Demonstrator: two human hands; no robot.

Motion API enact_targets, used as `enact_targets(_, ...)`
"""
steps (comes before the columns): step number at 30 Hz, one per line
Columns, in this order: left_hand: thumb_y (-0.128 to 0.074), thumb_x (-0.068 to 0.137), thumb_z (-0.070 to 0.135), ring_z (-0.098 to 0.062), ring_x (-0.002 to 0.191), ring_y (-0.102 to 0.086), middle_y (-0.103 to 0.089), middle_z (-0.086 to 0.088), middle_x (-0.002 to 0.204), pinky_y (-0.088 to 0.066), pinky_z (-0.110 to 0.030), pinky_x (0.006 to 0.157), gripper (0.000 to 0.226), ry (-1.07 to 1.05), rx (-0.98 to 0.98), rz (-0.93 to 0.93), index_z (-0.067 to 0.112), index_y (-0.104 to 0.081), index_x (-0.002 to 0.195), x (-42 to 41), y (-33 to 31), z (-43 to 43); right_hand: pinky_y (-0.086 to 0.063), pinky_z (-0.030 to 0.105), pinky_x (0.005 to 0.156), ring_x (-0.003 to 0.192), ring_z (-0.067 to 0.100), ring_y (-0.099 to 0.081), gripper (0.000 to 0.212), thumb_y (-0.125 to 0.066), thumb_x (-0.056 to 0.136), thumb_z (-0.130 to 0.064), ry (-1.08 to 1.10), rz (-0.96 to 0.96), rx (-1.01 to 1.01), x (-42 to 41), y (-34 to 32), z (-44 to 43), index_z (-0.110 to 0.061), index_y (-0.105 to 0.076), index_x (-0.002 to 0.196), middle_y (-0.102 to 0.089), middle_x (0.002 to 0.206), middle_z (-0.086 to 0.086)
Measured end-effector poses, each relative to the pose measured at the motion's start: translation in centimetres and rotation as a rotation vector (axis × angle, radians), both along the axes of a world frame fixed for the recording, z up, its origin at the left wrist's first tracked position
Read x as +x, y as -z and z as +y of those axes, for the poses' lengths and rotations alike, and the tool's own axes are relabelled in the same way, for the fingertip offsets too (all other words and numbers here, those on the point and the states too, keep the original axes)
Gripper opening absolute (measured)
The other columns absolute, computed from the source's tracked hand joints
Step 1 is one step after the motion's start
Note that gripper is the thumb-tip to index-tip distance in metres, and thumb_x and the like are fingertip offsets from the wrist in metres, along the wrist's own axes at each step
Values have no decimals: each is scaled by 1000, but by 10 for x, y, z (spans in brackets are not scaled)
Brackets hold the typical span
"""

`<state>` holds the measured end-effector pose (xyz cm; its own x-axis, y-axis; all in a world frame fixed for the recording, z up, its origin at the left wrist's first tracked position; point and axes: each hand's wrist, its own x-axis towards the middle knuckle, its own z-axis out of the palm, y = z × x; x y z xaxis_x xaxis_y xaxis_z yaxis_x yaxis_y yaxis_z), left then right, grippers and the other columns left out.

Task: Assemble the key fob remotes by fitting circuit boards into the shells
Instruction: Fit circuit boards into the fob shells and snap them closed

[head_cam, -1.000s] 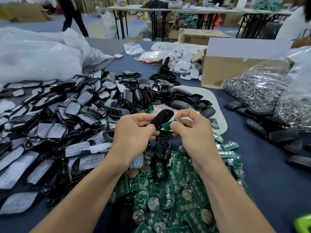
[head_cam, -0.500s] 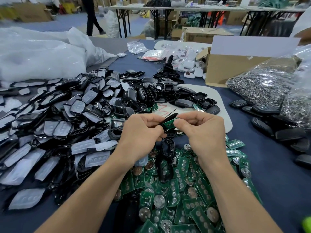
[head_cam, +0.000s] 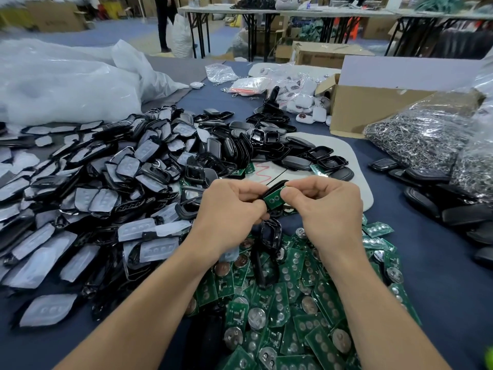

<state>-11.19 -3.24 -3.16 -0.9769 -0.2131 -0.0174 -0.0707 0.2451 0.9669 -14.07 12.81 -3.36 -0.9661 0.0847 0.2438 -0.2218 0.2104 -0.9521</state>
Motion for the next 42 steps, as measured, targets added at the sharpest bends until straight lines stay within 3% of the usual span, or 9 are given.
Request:
enact_targets(5,-83,70,20,-16,81,-80,-82,2,89,-64,-36,79,35,7,13,24,23,-83,105,0,-1,-2,-49,12,56,57,0,-66,27,-90,75,-22,74,91,48,4,-1,-3,-42,-75,66,-72,63,-21)
enact_targets(14,-83,76,-7,-23,62,-75,-78,-12,71,-64,-30,63,27,-30,118,75,20,-83,78,3,-8,0,-45,25,60,54,7,-53,18,-89,70,-27,115,217,161,8,-1,-10,-35,-80,84,-64,64,-9)
enact_targets(19,-81,75,-6,-21,60,-74,-78,-15,74,-62,-27,61,24,29,165,84,17,-86,81,3,-15,-9,-52,26,70,74,6,-66,15,-82,77,-43,-2,79,118,5,1,-8,-38,-78,91,-72,78,-14)
enact_targets(22,-79,70,10,-19,68,-78,-81,-2,78,-65,-29,66,30,23,55,135,35,-86,83,7,-13,-7,-56,32,64,61,7,-66,4,-82,84,-27,-124,-1,-18,5,1,-8,-30,-79,85,-76,71,-7)
enact_targets(26,-70,78,11,8,90,-73,-77,27,96,-57,-12,82,47,58,-360,322,46,-74,110,15,-11,2,-53,35,55,55,15,-64,11,-82,81,-17,-181,-13,21,6,-1,-7,-27,-82,85,-75,66,0)
enact_targets(32,-79,83,4,18,91,-67,-65,49,84,-50,-1,82,58,-131,-388,347,50,-68,117,6,-9,-12,-59,32,58,59,14,-70,26,-72,93,-19,-159,-17,173,12,0,-16,-40,-76,107,-77,79,-21)
enact_targets(34,-83,83,6,24,83,-64,-57,54,70,-45,4,73,53,-243,-296,304,53,-70,105,2,-12,-25,-62,42,63,66,30,-70,28,-68,98,-20,-142,-29,191,12,-3,-19,-42,-73,114,-77,84,-24)
enact_targets(36,-86,79,2,19,79,-68,-64,46,71,-51,-1,75,44,-321,-123,262,45,-78,88,-6,-11,-38,-62,34,64,72,30,-71,27,-67,99,-19,-143,-28,232,11,-7,-21,-43,-74,109,-76,88,-28)
enact_targets(42,-83,80,-7,-14,77,-79,-81,2,82,-63,-26,72,33,-605,447,233,7,-77,109,-18,-13,-81,-53,15,60,68,11,-69,25,-64,99,-14,-281,25,396,-17,-32,-82,-32,-81,106,-76,85,-22)
